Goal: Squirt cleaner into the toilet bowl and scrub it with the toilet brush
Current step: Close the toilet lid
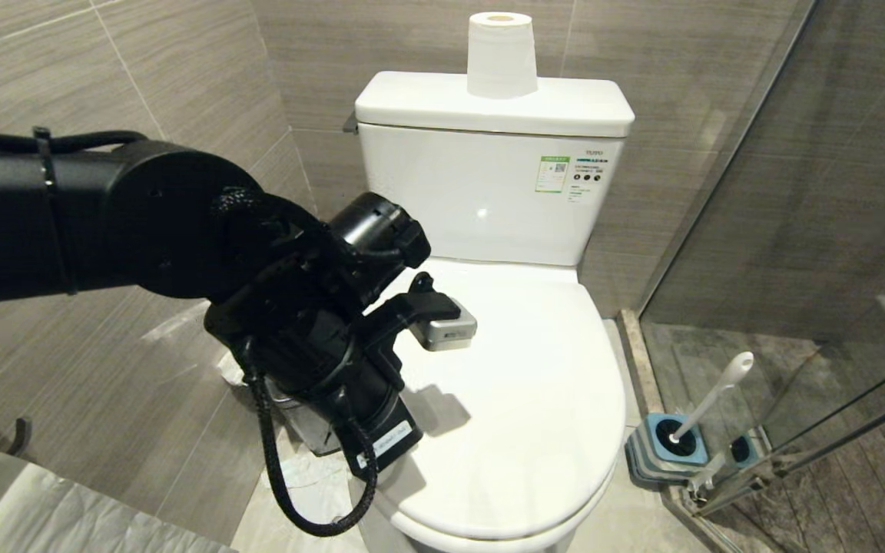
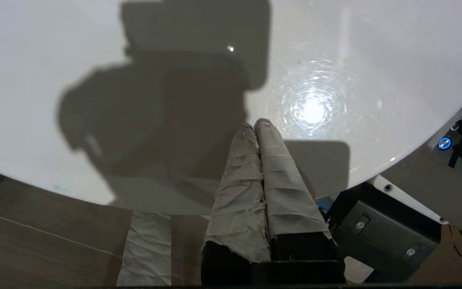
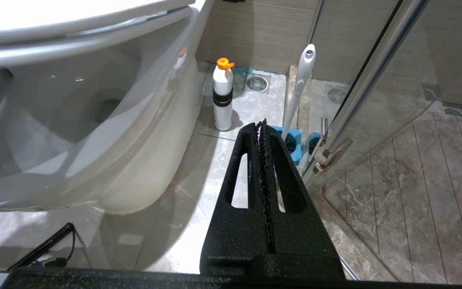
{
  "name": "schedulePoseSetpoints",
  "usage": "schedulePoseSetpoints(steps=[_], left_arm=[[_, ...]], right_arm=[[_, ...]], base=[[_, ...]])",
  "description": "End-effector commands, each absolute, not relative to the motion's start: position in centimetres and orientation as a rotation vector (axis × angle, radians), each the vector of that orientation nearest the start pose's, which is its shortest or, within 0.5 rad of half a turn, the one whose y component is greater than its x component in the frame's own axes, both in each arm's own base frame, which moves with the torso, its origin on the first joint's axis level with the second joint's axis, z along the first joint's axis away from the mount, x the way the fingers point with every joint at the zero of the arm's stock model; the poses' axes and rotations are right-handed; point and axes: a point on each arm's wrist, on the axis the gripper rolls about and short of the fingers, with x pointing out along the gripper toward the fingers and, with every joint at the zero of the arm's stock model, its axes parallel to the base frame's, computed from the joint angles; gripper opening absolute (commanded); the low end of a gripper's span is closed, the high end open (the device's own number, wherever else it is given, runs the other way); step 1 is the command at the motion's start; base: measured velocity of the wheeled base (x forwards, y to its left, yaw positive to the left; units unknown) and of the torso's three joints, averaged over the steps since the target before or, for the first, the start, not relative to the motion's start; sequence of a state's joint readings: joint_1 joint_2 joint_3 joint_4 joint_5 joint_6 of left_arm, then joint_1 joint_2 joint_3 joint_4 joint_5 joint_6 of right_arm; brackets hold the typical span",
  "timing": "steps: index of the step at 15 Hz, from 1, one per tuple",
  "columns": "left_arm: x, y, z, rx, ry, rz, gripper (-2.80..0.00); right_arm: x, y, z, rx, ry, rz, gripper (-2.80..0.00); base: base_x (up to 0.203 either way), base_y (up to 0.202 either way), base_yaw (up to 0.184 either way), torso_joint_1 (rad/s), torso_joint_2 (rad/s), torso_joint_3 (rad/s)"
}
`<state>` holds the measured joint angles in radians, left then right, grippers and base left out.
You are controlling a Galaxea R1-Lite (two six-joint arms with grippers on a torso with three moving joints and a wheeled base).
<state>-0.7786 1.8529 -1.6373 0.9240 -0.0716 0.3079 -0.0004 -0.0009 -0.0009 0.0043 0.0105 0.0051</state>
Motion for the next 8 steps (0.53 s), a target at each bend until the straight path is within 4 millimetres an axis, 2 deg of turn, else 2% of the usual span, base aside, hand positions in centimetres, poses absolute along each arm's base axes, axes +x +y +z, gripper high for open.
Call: schedulePoseSetpoints(steps=[1, 5, 8], left_arm=[[21.8, -22.8, 21.7, 0.699, 1.038, -0.944, -2.80], [21.1, -23.2, 19.1, 0.768, 1.106, -0.919, -2.80], [21.6, -24.2, 16.3, 0.805, 1.080, -0.861, -2.80]], right_arm=[[-2.3, 0.0, 7.5, 0.005, 0.004, 0.011, -2.80], [-2.3, 0.0, 7.5, 0.005, 0.004, 0.011, -2.80], [-2.3, 0.0, 7.5, 0.005, 0.003, 0.011, -2.80]], base=[[0.000, 0.000, 0.000, 0.000, 0.00, 0.000], [0.000, 0.000, 0.000, 0.000, 0.00, 0.000], [0.000, 0.000, 0.000, 0.000, 0.00, 0.000]])
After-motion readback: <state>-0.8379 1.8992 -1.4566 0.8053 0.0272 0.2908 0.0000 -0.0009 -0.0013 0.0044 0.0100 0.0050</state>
